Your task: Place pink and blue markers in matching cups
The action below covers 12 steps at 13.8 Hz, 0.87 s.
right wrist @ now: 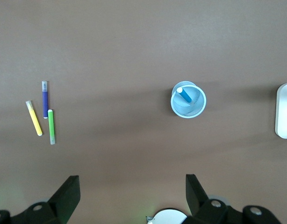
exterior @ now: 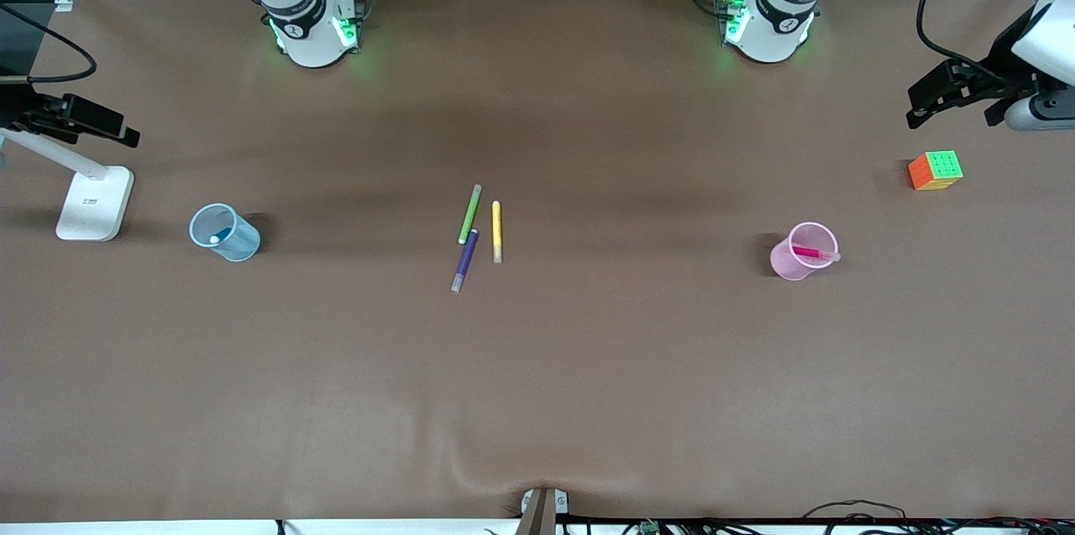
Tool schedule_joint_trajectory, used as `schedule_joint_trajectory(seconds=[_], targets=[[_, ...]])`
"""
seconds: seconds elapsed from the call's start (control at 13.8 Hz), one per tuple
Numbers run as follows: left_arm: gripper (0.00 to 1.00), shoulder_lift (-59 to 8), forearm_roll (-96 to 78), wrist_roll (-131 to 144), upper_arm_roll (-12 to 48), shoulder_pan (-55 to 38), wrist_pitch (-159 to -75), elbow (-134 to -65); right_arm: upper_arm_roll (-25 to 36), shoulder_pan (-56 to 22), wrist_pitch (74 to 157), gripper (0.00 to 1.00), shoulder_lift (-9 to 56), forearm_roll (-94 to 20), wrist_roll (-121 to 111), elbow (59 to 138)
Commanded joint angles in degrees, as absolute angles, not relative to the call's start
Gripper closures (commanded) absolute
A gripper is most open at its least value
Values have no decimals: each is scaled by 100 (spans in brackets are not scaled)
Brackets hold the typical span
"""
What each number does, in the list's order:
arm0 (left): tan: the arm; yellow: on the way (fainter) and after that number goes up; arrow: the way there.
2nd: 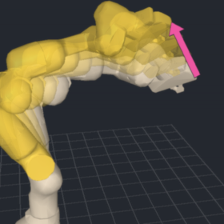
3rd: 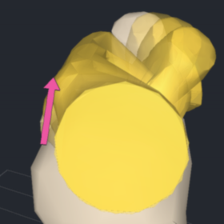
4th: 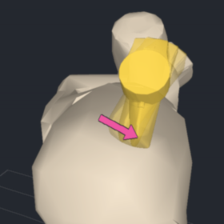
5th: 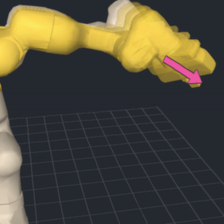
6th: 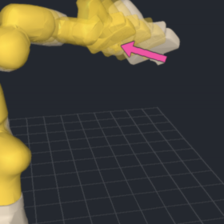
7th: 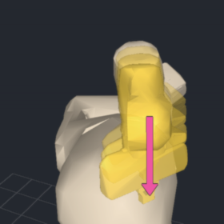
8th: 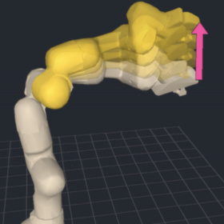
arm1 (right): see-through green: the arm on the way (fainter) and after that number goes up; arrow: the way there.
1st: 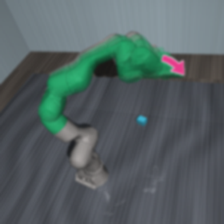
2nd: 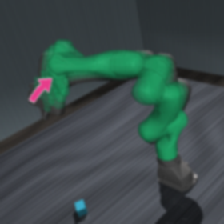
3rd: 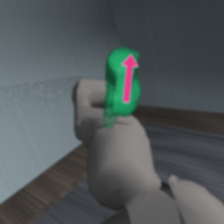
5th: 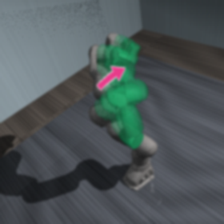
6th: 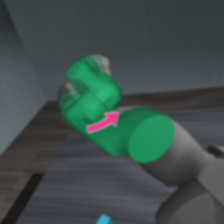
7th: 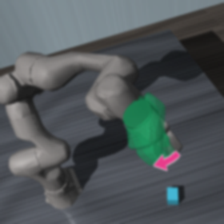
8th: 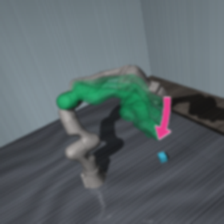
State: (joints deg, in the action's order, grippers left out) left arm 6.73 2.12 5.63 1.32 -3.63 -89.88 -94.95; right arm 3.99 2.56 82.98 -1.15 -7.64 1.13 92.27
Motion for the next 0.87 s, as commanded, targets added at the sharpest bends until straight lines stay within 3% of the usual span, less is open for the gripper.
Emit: schedule_joint_trajectory(seconds=[0.0, 0.8], targets=[[0, 738, 105, 554, 88, -396, -8877, -9404, 387, 184, 8341, 0, -255, -677, 229, 9308], [0, 747, 97, 554, 88, -396, -8877, -9396, 404, 237, 8350, 0, -220, -729, 220, 9299]])
